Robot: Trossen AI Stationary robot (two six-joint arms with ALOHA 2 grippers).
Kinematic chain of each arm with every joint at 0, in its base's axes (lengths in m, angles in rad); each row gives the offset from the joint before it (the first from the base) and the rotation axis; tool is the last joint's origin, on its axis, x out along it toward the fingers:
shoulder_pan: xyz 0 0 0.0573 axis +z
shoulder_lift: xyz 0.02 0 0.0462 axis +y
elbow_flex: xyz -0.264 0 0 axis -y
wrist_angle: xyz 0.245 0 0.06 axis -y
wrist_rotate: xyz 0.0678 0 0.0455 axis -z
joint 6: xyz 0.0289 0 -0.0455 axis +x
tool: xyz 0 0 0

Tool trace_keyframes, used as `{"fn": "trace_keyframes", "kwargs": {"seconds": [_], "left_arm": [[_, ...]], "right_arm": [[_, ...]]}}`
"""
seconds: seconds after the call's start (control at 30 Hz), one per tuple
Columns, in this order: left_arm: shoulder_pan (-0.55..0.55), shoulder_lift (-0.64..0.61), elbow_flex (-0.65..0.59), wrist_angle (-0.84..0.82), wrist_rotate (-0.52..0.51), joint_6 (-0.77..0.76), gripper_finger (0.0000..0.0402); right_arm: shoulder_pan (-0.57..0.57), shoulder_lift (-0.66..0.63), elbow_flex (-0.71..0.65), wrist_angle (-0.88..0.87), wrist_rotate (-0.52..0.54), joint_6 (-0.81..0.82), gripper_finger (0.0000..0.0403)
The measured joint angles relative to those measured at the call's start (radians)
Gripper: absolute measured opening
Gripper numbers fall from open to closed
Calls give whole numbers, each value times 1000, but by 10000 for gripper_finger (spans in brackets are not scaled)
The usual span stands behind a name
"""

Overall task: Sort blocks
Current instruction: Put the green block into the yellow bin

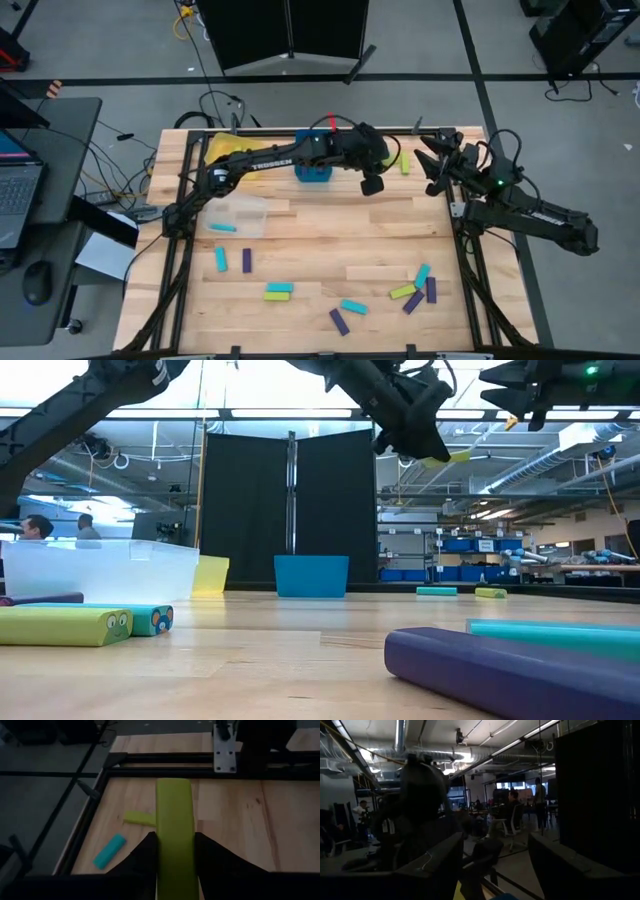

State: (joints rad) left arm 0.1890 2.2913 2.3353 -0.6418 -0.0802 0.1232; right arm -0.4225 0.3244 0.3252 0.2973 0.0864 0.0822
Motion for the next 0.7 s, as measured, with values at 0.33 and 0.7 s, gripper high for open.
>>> {"fn": "trace_keyframes", "kwargs": {"seconds": [0.33, 0.7], "left_arm": [[3, -9, -38, 78, 22, -8, 105], [91, -434, -830, 519, -62, -192, 105]], "right_arm": [[0, -19, 0, -11, -1, -8, 234], [0, -37, 0, -16, -1, -8, 234]]}}
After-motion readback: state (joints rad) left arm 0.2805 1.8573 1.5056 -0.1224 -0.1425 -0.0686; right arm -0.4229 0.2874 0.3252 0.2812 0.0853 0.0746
